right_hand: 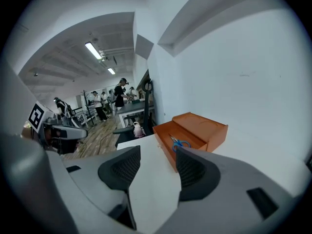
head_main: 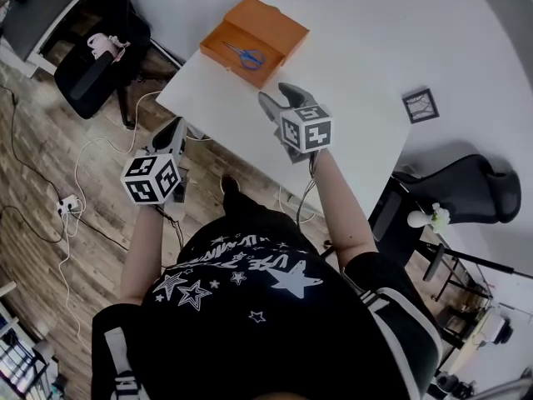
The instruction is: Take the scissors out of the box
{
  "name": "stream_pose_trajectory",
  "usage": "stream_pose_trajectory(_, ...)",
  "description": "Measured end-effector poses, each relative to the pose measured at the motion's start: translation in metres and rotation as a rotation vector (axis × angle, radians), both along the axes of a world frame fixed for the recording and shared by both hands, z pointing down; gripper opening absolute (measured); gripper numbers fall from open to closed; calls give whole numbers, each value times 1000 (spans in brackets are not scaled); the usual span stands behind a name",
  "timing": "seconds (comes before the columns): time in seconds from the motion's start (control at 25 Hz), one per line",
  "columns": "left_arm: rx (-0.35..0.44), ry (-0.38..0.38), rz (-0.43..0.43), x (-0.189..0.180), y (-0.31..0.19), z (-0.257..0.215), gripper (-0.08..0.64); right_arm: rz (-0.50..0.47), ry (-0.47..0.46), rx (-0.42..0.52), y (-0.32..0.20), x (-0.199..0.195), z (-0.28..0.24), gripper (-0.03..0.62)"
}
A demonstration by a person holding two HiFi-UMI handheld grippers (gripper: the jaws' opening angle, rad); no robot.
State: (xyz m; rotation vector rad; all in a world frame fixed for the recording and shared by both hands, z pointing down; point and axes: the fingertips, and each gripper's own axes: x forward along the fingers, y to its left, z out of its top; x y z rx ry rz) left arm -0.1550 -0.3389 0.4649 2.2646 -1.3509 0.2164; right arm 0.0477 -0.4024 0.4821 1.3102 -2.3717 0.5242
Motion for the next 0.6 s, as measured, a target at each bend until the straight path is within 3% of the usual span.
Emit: stream_pose_trajectory(0.6, -45, -39, 25, 26, -112, 18, 18, -212, 205, -136, -121, -5, 46, 230)
